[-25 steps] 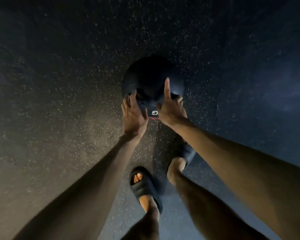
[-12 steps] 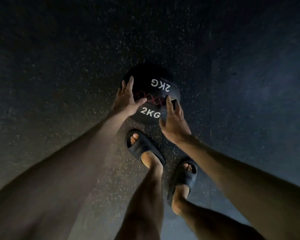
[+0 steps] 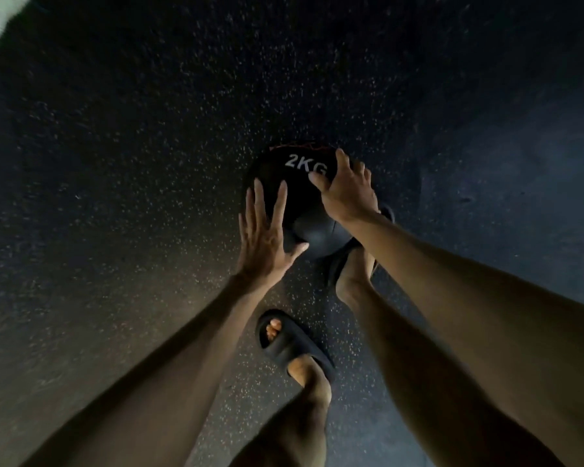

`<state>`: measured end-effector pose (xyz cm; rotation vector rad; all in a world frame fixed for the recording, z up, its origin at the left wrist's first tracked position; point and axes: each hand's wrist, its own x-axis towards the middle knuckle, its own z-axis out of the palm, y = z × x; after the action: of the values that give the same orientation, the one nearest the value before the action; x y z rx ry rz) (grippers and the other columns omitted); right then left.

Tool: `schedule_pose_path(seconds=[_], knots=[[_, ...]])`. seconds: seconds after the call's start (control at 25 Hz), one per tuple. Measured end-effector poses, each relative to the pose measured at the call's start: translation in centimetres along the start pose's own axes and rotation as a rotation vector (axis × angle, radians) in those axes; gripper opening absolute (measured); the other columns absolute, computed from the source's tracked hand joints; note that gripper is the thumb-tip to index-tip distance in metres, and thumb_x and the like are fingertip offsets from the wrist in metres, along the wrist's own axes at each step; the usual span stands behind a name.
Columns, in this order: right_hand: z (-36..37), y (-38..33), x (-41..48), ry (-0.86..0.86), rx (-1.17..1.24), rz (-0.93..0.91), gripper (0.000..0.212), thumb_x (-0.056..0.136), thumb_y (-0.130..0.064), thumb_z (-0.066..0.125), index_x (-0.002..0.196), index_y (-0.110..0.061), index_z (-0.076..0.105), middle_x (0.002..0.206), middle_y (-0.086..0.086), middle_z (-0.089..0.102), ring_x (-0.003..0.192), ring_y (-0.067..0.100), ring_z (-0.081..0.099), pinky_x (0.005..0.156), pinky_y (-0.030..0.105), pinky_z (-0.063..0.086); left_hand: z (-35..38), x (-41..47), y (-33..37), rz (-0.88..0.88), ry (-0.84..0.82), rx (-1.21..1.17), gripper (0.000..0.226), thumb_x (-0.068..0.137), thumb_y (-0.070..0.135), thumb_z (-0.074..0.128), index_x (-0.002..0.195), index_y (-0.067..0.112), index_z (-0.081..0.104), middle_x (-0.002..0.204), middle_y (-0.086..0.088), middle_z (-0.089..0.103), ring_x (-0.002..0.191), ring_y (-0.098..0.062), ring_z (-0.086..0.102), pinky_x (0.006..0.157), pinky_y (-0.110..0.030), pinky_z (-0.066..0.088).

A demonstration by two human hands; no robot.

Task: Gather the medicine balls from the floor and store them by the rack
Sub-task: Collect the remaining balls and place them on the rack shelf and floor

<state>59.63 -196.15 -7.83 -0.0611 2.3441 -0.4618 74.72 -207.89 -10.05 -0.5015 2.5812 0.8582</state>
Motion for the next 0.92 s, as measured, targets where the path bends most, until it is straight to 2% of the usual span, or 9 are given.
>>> schedule_pose_path(seconds=[0.08, 0.16, 0.32, 0.44, 0.56, 0.64, 0.76, 0.84, 0.92], knots=[[-0.8, -1.2, 3.0, 0.079, 0.049, -0.013, 0.064, 0.1, -0.054, 0.042, 0.152, -0.018, 0.03, 0.15, 0.017, 0.036, 0.14, 0.034, 0.032, 0.11, 0.05, 0.036, -1.6, 3.5, 0.4, -0.003, -0.026, -0.015, 0.117, 0.075, 0.062, 0.074, 0.161, 0.031, 0.0, 0.166, -0.018, -0.008, 0.153, -0.038, -0.001, 0.121, -0.058, 0.02], [-1.2, -1.5, 4.3, 0.166, 0.068, -0.083, 0.058, 0.102, -0.049, 0.04, 0.15, -0.016, 0.034, 0.151, 0.018, 0.035, 0.141, 0.034, 0.032, 0.113, 0.05, 0.035, -3.8, 7.3, 1.5, -0.038, -0.026, -0.021, 0.109, 0.077, 0.065, 0.07, 0.16, 0.033, 0.007, 0.166, -0.018, 0.001, 0.152, -0.038, 0.007, 0.118, -0.054, 0.026], [-2.2, -1.1, 3.5, 0.179, -0.051, -0.287, 0.07, 0.103, -0.05, 0.04, 0.16, -0.019, 0.012, 0.165, 0.021, 0.005, 0.153, 0.036, 0.005, 0.124, 0.048, 0.016, -7.6, 16.1, 4.5, -0.341, 0.152, -0.115, 0.075, 0.091, 0.065, 0.053, 0.152, 0.024, 0.035, 0.152, -0.015, 0.039, 0.138, -0.034, 0.038, 0.106, -0.048, 0.041], [-4.4, -1.9, 5.5, 0.076, -0.051, -0.288, 0.082, 0.1, -0.053, 0.046, 0.16, -0.03, -0.004, 0.166, 0.016, -0.011, 0.154, 0.035, -0.004, 0.124, 0.05, 0.018, -10.9, 22.4, 6.7, -0.531, 0.174, -0.197, 0.063, 0.097, 0.054, 0.051, 0.145, 0.014, 0.041, 0.145, -0.017, 0.044, 0.133, -0.033, 0.043, 0.104, -0.046, 0.042], [-8.2, -4.5, 10.4, -0.01, 0.033, -0.143, 0.078, 0.099, -0.056, 0.044, 0.159, -0.038, -0.003, 0.167, 0.014, -0.002, 0.153, 0.036, 0.008, 0.117, 0.053, 0.03, -13.1, 23.5, 7.0, -0.352, 0.092, -0.128, 0.062, 0.098, 0.047, 0.054, 0.149, 0.015, 0.038, 0.149, -0.016, 0.04, 0.138, -0.033, 0.037, 0.107, -0.044, 0.038], [-10.9, -6.7, 14.7, -0.024, 0.08, 0.008, 0.07, 0.101, -0.058, 0.037, 0.16, -0.034, 0.007, 0.162, 0.019, 0.017, 0.146, 0.039, 0.025, 0.109, 0.052, 0.036, -13.8, 22.6, 6.3, -0.19, 0.013, -0.048, 0.079, 0.093, 0.052, 0.059, 0.157, 0.021, 0.024, 0.158, -0.017, 0.028, 0.144, -0.035, 0.029, 0.111, -0.05, 0.036], [-13.9, -9.7, 20.8, 0.018, 0.184, 0.18, 0.064, 0.101, -0.055, 0.039, 0.156, -0.024, 0.026, 0.151, 0.022, 0.038, 0.138, 0.041, 0.038, 0.107, 0.048, 0.037, -13.9, 23.1, 5.1, -0.108, -0.1, 0.044, 0.109, 0.081, 0.057, 0.071, 0.16, 0.035, -0.001, 0.166, -0.019, 0.005, 0.149, -0.041, 0.017, 0.113, -0.057, 0.031], [-14.6, -10.3, 22.0, 0.037, 0.206, 0.136, 0.061, 0.1, -0.053, 0.043, 0.152, -0.022, 0.033, 0.147, 0.019, 0.043, 0.134, 0.037, 0.042, 0.104, 0.047, 0.039, -14.7, 25.1, 5.2, -0.126, -0.123, 0.047, 0.114, 0.079, 0.057, 0.074, 0.157, 0.042, -0.007, 0.165, -0.02, 0.001, 0.149, -0.043, 0.016, 0.111, -0.059, 0.033], [-15.1, -10.5, 21.7, 0.098, 0.205, 0.03, 0.061, 0.1, -0.051, 0.047, 0.152, -0.022, 0.032, 0.149, 0.015, 0.04, 0.135, 0.033, 0.041, 0.105, 0.048, 0.041, -16.5, 29.0, 4.8, -0.152, -0.14, 0.019, 0.107, 0.082, 0.061, 0.069, 0.157, 0.045, -0.006, 0.165, -0.02, 0.006, 0.148, -0.042, 0.02, 0.108, -0.059, 0.037]])
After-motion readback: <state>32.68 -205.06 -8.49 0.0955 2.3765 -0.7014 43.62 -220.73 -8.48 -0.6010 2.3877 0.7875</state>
